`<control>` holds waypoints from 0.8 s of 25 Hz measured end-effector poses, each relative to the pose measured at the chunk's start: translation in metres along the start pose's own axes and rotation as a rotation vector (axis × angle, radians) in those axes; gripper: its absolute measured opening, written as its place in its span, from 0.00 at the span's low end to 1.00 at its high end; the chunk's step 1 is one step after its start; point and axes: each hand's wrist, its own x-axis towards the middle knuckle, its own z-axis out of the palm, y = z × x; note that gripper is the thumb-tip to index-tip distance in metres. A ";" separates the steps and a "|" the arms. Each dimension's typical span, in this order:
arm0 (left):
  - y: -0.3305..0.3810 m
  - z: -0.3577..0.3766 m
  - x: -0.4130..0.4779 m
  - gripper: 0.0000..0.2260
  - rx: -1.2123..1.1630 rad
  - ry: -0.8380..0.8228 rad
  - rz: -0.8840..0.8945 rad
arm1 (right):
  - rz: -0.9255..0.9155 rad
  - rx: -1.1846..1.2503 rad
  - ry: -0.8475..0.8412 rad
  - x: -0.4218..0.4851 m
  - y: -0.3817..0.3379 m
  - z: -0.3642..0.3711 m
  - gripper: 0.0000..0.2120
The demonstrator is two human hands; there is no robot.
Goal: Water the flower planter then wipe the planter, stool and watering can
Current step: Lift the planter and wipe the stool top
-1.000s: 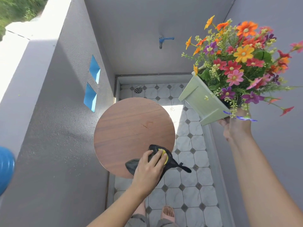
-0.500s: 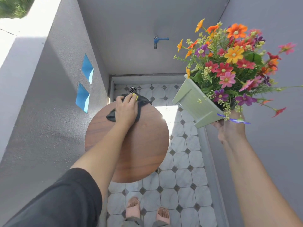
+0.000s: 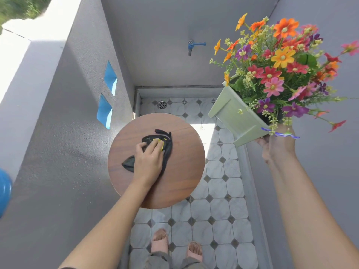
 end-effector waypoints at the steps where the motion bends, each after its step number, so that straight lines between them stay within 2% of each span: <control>1: 0.019 0.001 -0.011 0.11 -0.034 -0.054 0.044 | 0.002 0.001 -0.010 -0.002 -0.001 0.002 0.16; 3: 0.052 0.001 -0.030 0.11 -0.108 -0.140 0.116 | 0.025 0.005 -0.026 -0.006 -0.003 0.005 0.14; 6: 0.088 -0.007 -0.052 0.11 -0.176 -0.205 0.261 | 0.040 0.011 -0.026 -0.011 -0.006 0.008 0.16; 8: 0.104 -0.026 -0.061 0.10 -0.306 -0.309 0.247 | 0.015 0.003 -0.036 -0.016 -0.009 0.009 0.21; 9: 0.111 -0.042 -0.061 0.09 -0.477 -0.422 0.116 | 0.011 -0.005 -0.033 -0.017 -0.010 0.009 0.23; 10: 0.113 -0.056 -0.057 0.09 -0.696 -0.580 -0.110 | 0.015 -0.013 -0.031 -0.018 -0.011 0.010 0.25; 11: 0.112 -0.068 -0.048 0.11 -0.967 -0.734 -0.418 | 0.015 -0.017 -0.027 -0.019 -0.012 0.011 0.25; 12: 0.105 -0.078 -0.035 0.11 -1.236 -0.809 -0.738 | 0.017 -0.016 -0.029 -0.021 -0.012 0.012 0.23; 13: 0.095 -0.087 -0.020 0.12 -1.470 -0.793 -1.023 | 0.009 -0.012 -0.038 -0.023 -0.012 0.013 0.22; 14: 0.082 -0.096 -0.002 0.15 -1.678 -0.726 -1.212 | -0.007 -0.013 -0.059 -0.027 -0.013 0.015 0.21; 15: 0.066 -0.106 0.015 0.20 -1.833 -0.631 -1.282 | -0.030 -0.013 -0.088 -0.032 -0.014 0.017 0.21; 17: 0.037 -0.128 0.048 0.27 -1.963 -0.414 -1.248 | -0.038 -0.035 -0.133 -0.044 -0.013 0.021 0.20; 18: 0.026 -0.139 0.062 0.25 -1.934 -0.318 -1.190 | -0.020 -0.047 -0.150 -0.051 -0.013 0.025 0.19; 20: 0.011 -0.152 0.082 0.13 -1.708 -0.149 -1.103 | 0.011 -0.082 -0.185 -0.061 -0.006 0.032 0.17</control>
